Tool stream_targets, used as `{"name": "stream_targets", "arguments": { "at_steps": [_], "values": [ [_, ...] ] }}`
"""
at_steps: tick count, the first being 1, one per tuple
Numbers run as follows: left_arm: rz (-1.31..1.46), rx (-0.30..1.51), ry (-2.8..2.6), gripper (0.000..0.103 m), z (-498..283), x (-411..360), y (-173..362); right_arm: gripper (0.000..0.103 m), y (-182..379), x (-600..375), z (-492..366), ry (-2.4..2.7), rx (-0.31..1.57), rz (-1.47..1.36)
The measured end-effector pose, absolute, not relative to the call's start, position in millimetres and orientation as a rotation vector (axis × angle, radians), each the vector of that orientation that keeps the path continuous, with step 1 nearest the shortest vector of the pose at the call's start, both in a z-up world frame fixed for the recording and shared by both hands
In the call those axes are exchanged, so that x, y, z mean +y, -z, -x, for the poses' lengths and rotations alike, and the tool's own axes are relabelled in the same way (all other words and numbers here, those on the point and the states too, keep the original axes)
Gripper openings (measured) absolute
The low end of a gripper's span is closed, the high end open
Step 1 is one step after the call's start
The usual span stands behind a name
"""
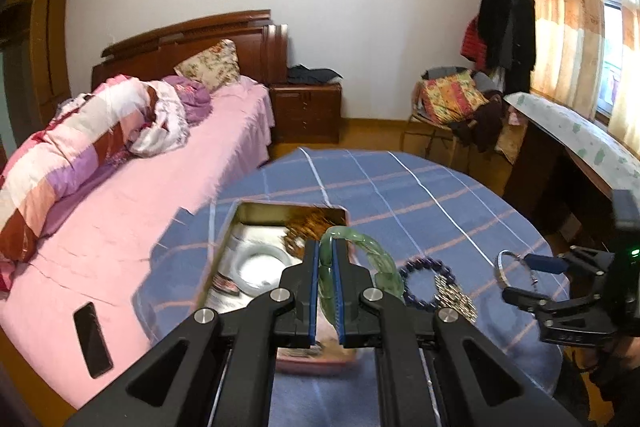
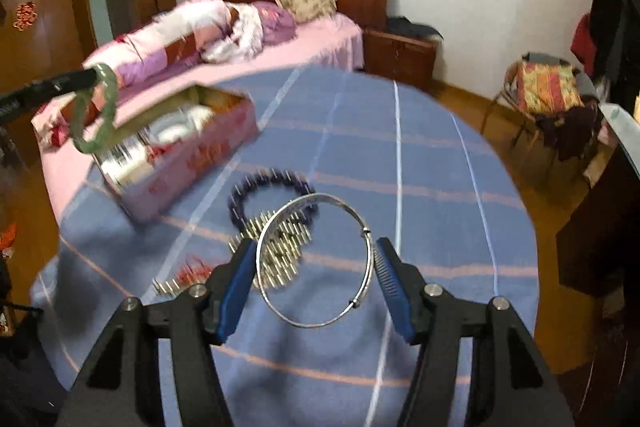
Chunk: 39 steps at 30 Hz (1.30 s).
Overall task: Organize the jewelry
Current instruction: 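Lower the green bangle and silver bangle into the tin and open both grippers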
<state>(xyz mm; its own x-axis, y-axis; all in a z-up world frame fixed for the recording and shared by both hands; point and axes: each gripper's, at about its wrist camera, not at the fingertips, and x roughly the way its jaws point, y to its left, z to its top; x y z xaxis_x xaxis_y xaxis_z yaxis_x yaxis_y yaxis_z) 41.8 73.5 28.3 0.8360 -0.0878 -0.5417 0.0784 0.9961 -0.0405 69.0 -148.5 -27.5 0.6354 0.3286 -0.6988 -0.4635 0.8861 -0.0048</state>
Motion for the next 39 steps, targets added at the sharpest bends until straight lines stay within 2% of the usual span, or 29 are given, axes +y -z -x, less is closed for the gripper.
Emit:
{"name": "stream_targets", "arguments": {
  "at_steps": [10,18,39],
  "values": [
    [0.028,0.618,-0.001,0.005,-72,114,-12,0.062,0,-62,-95,-0.617,0.668,0.218],
    [0.052,0.684,-0.019,0.005,-85,127,11,0.062,18,-4,-115,-0.689,0.687,0.23],
    [0.058,0.771,-0.05,0.006,-98,136,46,0.062,54,23,-114,-0.702,0.759,0.268]
  ]
}}
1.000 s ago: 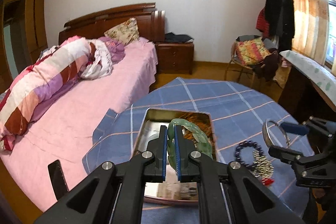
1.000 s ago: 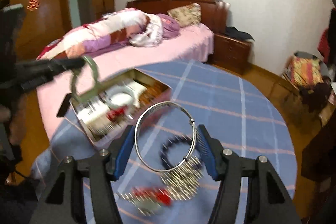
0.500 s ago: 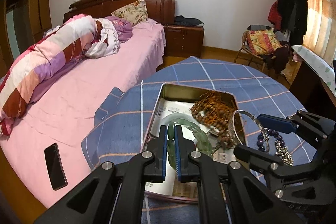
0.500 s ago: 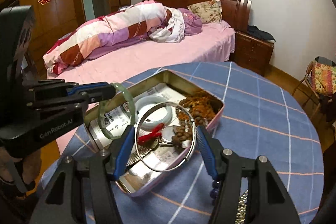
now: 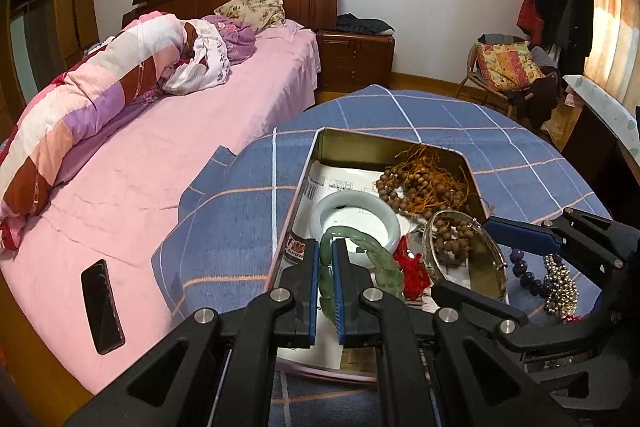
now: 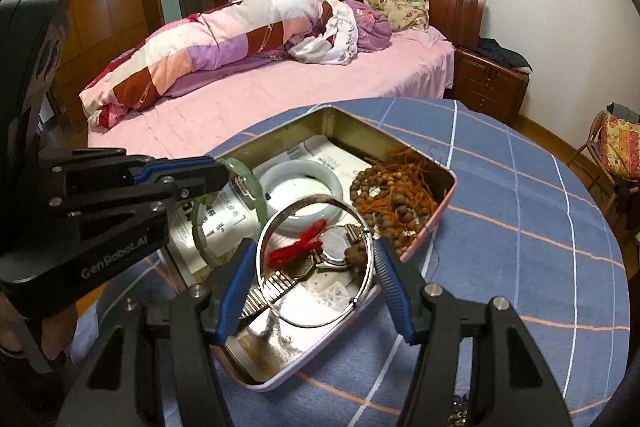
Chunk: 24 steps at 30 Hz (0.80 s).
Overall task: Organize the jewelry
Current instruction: 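Lower the green bangle and silver bangle into the tin and open both grippers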
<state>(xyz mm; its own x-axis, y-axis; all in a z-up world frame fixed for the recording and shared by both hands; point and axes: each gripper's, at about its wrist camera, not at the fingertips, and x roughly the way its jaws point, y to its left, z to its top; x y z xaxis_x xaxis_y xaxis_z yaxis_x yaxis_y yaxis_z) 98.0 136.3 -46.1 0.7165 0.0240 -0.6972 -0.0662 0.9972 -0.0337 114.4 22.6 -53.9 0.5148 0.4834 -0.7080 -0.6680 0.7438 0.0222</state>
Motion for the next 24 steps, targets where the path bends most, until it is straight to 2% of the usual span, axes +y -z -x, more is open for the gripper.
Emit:
{"name": "stream_targets", "arguments": {
  "at_steps": [14,16,17,19,20,21,22,24],
  "values": [
    [0.073,0.792,-0.052,0.009,-100,139,52,0.064,61,34,-112,-0.727,0.768,0.308],
    [0.077,0.788,-0.046,0.01,-98,139,51,0.069,60,35,-111,-0.726,0.765,0.31],
    [0.078,0.787,-0.043,0.013,-98,138,50,0.07,60,34,-110,-0.724,0.76,0.309],
    [0.077,0.779,-0.048,0.029,-96,137,47,0.075,59,33,-109,-0.716,0.755,0.307],
    [0.078,0.768,-0.048,0.047,-94,137,45,0.076,58,32,-108,-0.711,0.75,0.306],
    [0.083,0.757,-0.042,0.059,-93,136,43,0.078,57,31,-107,-0.709,0.745,0.305],
    [0.083,0.739,-0.05,0.064,-89,136,40,0.079,56,30,-106,-0.706,0.742,0.304],
    [0.072,0.724,-0.054,0.065,-86,133,36,0.079,55,29,-105,-0.701,0.742,0.302]
  ]
}}
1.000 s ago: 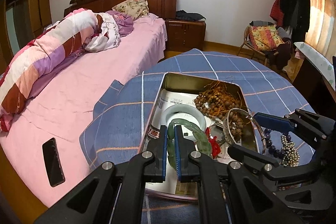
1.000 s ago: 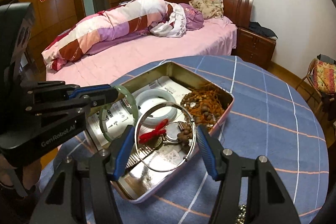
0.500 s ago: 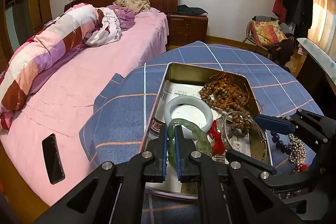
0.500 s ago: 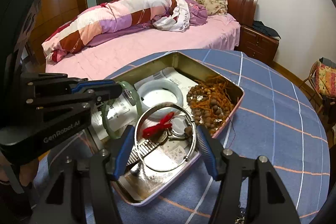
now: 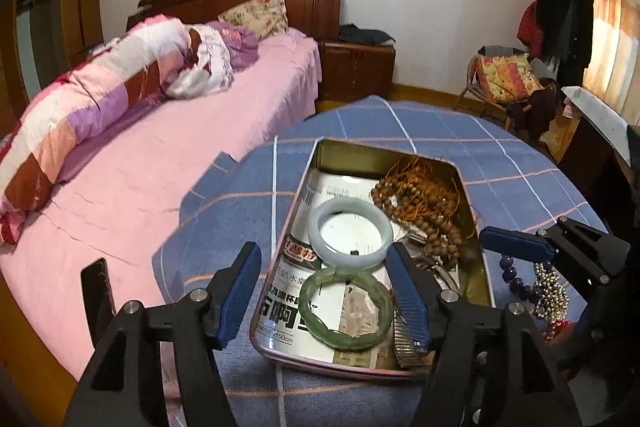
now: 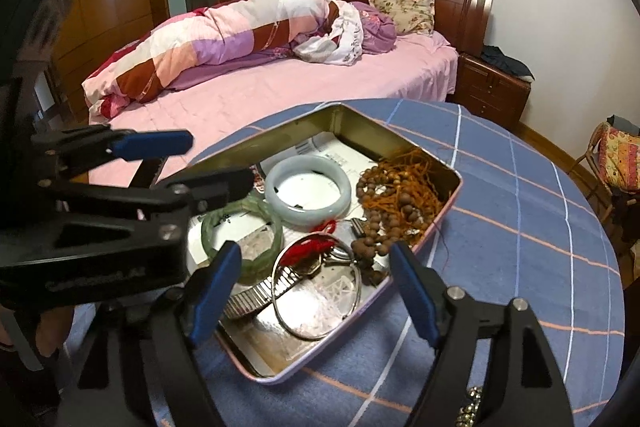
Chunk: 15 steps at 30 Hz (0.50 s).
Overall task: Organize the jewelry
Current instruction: 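Lower the green bangle and silver bangle into the tin and open both grippers, then move both grippers back to the silver bead strands and red tassel charm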
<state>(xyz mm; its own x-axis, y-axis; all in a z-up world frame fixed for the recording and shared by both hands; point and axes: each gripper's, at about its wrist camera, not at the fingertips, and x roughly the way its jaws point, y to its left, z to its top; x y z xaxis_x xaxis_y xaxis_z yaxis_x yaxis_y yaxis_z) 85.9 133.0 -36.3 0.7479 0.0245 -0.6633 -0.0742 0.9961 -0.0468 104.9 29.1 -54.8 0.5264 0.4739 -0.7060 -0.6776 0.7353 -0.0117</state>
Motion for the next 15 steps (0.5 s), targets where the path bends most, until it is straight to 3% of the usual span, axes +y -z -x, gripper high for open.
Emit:
{"name": "stream_targets", "arguments": {
  "at_steps": [15],
  "values": [
    [0.09,0.708,-0.059,0.066,-75,119,28,0.08,45,-3,-102,-0.672,0.728,0.264]
  ]
}}
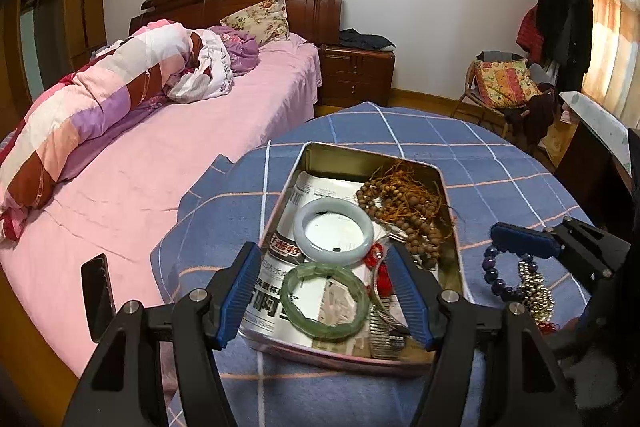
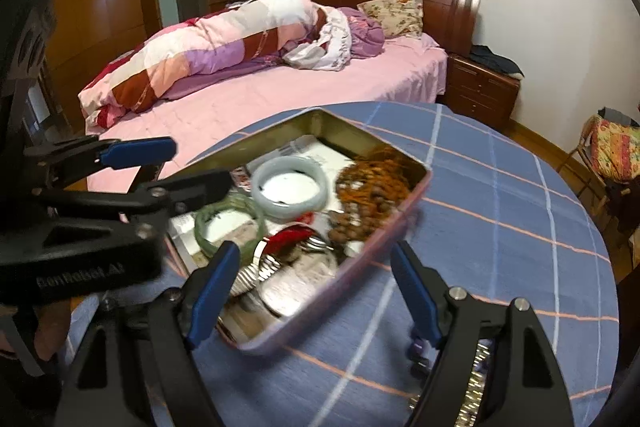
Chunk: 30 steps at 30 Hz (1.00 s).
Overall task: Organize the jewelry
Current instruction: 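Move both grippers back to the silver bead strands and red tassel charm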
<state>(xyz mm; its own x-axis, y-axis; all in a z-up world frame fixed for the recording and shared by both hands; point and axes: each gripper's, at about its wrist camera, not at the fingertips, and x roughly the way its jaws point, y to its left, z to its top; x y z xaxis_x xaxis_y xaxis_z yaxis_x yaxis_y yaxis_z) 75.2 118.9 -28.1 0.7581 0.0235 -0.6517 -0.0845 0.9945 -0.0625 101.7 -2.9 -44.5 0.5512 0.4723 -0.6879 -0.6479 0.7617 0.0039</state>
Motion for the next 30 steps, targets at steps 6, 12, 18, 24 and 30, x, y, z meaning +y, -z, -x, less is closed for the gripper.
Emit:
{"name": "stream_targets", "arguments": {
  "at_steps": [6,12,18,24,30],
  "values": [
    [0.071,0.701,-0.045,0.066,-66,100,24,0.084,41,-67,-102,-0.563,0.739,0.216],
    [0.057,0.7,-0.012,0.066,-55,73,26,0.084,54,-134,-101,-0.402,0.805,0.146],
    [0.033,0.715,0.034,0.066,-44,47,29,0.084,67,-169,-92,-0.346,0.842,0.086],
    [-0.033,0.719,0.145,0.066,-27,3,30,0.084,70,-174,-87,-0.353,0.842,0.088],
    [-0.092,0.75,0.237,0.066,-30,-32,41,0.085,69,-184,-79,-0.338,0.828,0.086]
  ]
}}
